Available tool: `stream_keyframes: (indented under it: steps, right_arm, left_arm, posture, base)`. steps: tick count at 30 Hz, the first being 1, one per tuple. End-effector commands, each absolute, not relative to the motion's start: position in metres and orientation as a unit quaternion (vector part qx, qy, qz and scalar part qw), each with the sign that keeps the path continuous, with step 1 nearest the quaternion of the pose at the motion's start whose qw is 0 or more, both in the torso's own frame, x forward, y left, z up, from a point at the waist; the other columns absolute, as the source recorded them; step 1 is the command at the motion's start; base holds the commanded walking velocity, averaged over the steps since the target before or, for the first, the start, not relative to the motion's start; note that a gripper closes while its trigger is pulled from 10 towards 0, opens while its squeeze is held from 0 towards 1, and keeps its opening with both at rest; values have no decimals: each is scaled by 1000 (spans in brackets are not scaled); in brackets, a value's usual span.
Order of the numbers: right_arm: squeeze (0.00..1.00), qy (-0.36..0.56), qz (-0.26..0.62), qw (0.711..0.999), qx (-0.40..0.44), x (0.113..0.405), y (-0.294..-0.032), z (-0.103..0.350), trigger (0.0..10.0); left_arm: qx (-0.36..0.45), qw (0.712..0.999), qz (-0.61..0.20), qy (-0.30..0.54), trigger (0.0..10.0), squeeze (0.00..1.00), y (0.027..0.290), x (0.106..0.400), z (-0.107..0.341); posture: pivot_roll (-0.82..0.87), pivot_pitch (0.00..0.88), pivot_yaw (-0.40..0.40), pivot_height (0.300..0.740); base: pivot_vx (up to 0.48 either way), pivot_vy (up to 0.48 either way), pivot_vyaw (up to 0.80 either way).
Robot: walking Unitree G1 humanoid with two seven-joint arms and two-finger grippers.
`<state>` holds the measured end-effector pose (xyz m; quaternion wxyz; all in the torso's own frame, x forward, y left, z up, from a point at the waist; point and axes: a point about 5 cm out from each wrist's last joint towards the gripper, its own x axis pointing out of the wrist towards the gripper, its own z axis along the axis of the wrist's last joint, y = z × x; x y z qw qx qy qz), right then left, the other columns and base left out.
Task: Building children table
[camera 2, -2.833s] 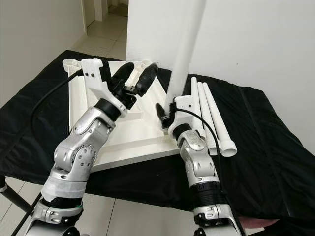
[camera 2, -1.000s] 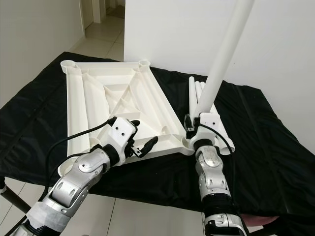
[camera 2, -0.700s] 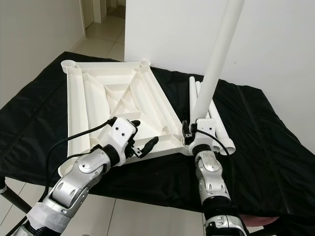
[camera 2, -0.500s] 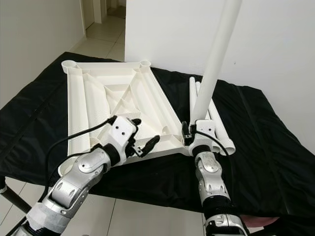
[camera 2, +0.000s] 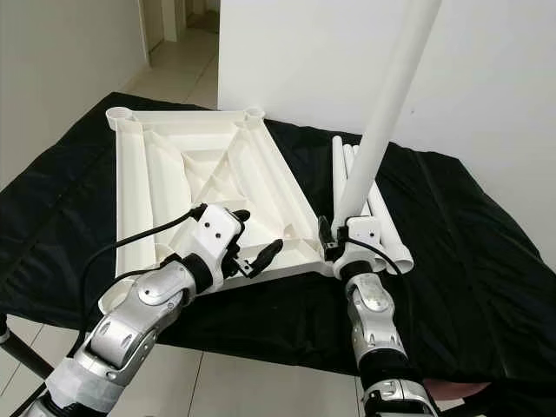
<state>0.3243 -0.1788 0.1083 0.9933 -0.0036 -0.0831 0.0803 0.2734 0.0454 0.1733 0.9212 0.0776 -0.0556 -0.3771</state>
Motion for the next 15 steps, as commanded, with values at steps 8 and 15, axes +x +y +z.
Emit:
stream_keyframes:
  steps: [8, 15]
  right_arm:
    - [0, -40, 117, 992, 29, 312, -165, 81, 10000]
    - [0, -40, 152, 987, 32, 302, -150, 75, 10000]
  left_arm:
    - [75, 906, -414, -49, 10000, 0, 40, 268, 174]
    - [74, 906, -415, -49, 10000, 0, 40, 268, 174]
  posture:
    - [47, 0, -110, 740]
    - [46, 0, -111, 740]
  base:
    - [0, 0, 0]
    - [0, 0, 0]
